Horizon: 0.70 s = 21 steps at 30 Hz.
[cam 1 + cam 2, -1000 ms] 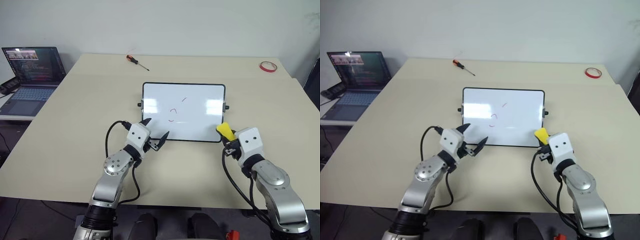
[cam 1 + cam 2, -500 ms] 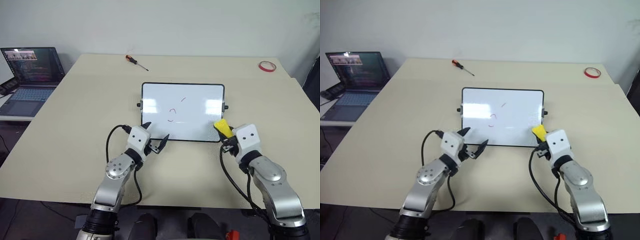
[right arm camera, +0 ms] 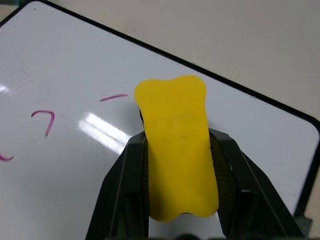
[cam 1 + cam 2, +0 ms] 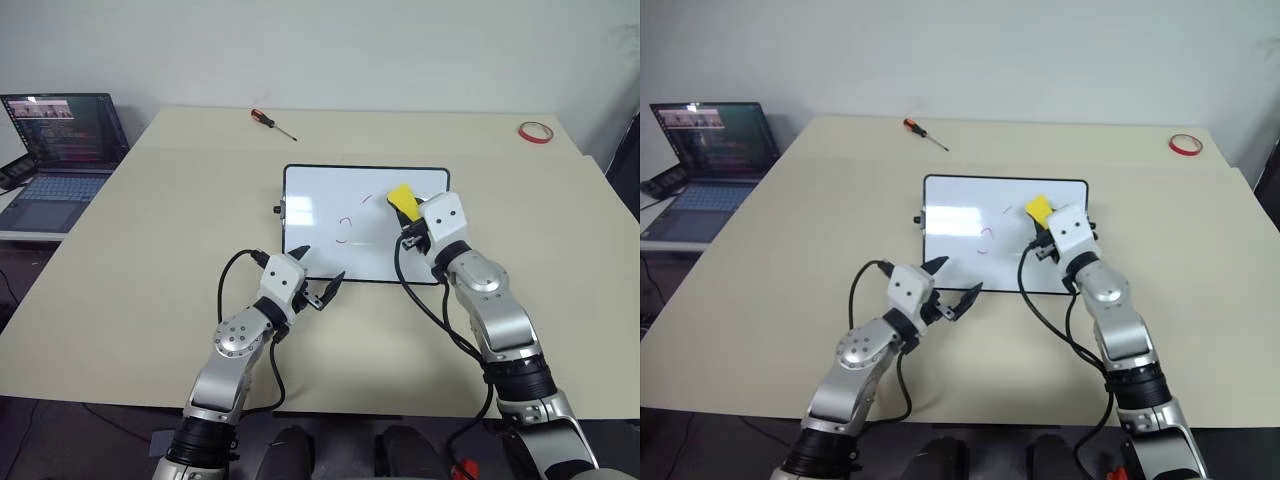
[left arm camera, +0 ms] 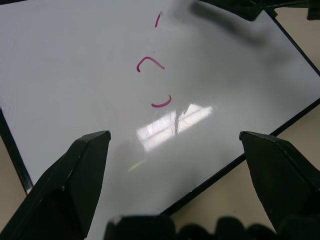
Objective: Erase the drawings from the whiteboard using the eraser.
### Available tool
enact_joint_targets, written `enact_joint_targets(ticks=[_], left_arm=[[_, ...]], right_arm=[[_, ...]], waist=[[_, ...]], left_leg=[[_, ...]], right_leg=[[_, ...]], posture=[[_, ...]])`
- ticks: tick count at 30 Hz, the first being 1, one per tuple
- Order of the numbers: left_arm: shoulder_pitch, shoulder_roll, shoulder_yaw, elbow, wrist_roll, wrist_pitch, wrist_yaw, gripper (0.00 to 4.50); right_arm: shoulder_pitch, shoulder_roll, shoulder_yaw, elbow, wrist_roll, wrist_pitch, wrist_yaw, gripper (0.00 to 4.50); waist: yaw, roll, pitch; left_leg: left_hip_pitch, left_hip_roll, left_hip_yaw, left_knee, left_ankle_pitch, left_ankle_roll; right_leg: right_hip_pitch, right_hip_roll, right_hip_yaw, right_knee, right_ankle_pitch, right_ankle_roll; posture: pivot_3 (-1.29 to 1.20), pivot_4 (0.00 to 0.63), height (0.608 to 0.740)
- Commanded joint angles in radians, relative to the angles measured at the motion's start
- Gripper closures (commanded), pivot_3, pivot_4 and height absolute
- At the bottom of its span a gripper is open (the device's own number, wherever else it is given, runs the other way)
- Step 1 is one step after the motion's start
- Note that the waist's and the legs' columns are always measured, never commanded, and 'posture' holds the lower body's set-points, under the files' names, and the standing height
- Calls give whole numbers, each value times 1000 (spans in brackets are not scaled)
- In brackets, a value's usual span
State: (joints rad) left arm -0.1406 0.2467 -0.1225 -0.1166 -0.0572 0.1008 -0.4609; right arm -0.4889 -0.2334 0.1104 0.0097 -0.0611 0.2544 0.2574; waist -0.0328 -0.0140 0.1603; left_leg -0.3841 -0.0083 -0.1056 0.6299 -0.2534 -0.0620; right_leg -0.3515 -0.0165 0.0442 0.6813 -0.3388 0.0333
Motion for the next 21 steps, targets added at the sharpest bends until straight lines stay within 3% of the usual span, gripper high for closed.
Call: enact_joint_targets(ticks=[1, 11, 21], left_arm=[[-1, 6, 4, -56, -2, -10, 5, 0], [13, 10, 2, -84, 2, -1, 19, 0], [28, 5, 2, -104, 4, 8, 36, 0]], right_arm=[[-33, 13, 2, 43, -10, -73, -10, 3227], [-35, 31, 4, 137, -11, -135, -7, 3227], [-131, 57, 8, 251, -23, -182, -12, 3227]], waist=[[1, 0, 0], [0, 0, 0], [-2, 0, 0]], left_leg=[[0, 0, 0, 0, 0, 0], [0, 0, 0, 0, 0, 0], [1, 0, 0, 0, 0, 0]], right_leg=[[0, 0, 0, 0, 0, 0], [0, 0, 0, 0, 0, 0], [0, 0, 0, 1, 0, 0]], posture=[[0, 150, 740], [0, 150, 740], [0, 150, 740]])
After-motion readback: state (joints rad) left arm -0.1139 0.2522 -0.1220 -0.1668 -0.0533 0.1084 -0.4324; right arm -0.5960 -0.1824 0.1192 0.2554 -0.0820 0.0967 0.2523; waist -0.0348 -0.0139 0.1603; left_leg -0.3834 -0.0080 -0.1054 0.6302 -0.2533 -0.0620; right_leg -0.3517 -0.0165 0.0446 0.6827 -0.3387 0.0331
